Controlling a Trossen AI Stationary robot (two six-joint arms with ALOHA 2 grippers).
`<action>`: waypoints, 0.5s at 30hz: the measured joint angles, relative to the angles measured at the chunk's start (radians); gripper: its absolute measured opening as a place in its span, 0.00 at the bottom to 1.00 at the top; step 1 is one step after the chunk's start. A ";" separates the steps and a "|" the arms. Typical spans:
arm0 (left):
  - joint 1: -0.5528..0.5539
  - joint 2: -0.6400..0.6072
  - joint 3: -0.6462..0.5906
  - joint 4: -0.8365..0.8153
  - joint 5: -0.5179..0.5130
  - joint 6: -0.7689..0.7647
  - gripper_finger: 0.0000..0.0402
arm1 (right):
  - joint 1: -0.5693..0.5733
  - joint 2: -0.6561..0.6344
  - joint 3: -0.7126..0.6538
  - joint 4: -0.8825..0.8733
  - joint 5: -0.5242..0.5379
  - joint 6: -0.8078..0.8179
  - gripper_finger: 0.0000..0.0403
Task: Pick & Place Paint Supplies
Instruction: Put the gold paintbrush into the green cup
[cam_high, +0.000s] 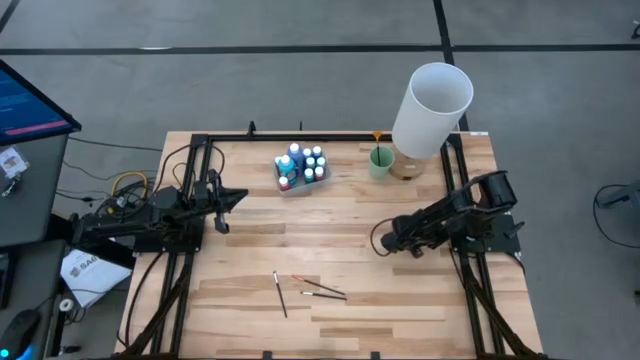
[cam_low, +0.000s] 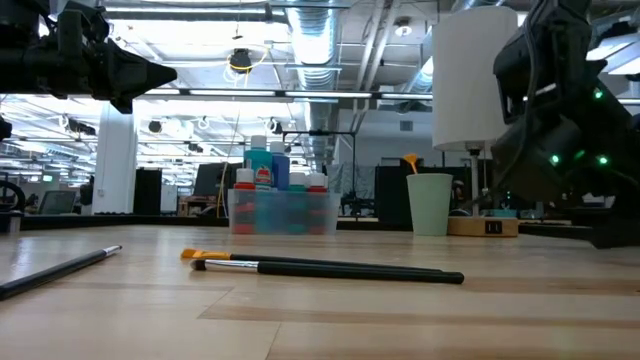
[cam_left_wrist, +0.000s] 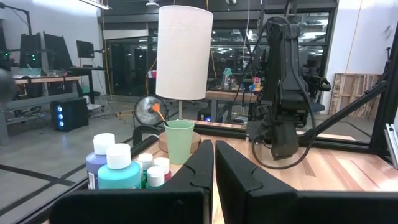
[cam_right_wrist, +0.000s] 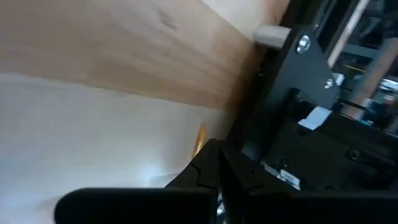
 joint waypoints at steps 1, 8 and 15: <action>0.000 0.000 0.000 0.000 0.000 0.000 0.00 | 0.000 0.014 -0.002 -0.003 0.000 -0.002 0.00; 0.000 0.000 0.000 0.002 0.000 0.000 0.00 | 0.000 0.061 -0.006 -0.011 0.000 -0.019 0.00; 0.000 0.000 0.000 0.004 0.000 0.000 0.00 | 0.000 0.049 -0.022 0.011 0.001 0.004 0.00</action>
